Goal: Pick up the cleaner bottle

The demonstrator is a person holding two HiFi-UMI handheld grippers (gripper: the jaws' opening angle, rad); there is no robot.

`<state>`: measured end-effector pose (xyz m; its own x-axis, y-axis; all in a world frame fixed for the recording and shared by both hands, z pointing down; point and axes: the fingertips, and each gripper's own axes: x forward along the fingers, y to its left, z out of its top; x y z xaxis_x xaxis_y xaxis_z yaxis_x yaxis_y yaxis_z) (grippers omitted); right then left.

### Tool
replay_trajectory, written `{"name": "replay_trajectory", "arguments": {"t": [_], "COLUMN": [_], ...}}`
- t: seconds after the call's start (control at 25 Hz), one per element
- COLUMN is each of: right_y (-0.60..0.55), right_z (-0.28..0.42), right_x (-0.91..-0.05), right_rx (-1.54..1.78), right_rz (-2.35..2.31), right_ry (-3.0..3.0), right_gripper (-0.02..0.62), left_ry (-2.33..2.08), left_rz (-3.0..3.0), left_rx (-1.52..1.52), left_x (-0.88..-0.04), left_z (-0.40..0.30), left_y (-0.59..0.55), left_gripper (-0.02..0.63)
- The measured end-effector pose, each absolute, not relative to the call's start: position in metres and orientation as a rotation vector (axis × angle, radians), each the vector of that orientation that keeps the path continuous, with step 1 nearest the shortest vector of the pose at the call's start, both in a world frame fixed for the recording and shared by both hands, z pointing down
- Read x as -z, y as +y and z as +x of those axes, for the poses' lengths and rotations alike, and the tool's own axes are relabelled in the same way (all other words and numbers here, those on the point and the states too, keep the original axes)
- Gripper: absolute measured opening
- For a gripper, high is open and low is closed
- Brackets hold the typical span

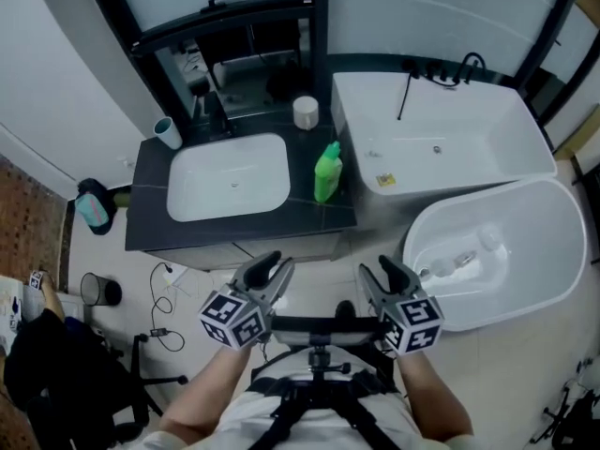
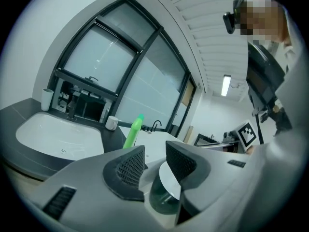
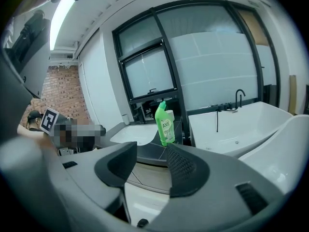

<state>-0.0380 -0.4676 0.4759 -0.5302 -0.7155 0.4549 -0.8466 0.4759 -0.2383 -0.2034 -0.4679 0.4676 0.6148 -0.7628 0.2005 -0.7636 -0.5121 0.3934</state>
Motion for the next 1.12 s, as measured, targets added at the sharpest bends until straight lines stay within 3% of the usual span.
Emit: {"name": "replay_trajectory", "arguments": {"t": [0.32, 0.6, 1.12], "right_y": [-0.503, -0.515, -0.528], "right_z": [-0.021, 0.007, 0.055], "right_x": [-0.475, -0.482, -0.488], "right_rx": [-0.639, -0.657, -0.675], "right_rz": [1.28, 1.315, 1.395], "right_ry": [-2.456, -2.432, -2.352], "right_gripper": [0.199, 0.199, 0.199], "left_ry": [-1.272, -1.287, -1.316], "left_rz": [2.408, 2.454, 2.444], "left_rx": [-0.019, -0.084, -0.233], "left_x": [-0.476, -0.492, -0.534], "left_z": [-0.186, -0.167, -0.144], "left_y": [-0.521, -0.577, -0.648], "left_gripper": [0.158, 0.235, 0.237]}}
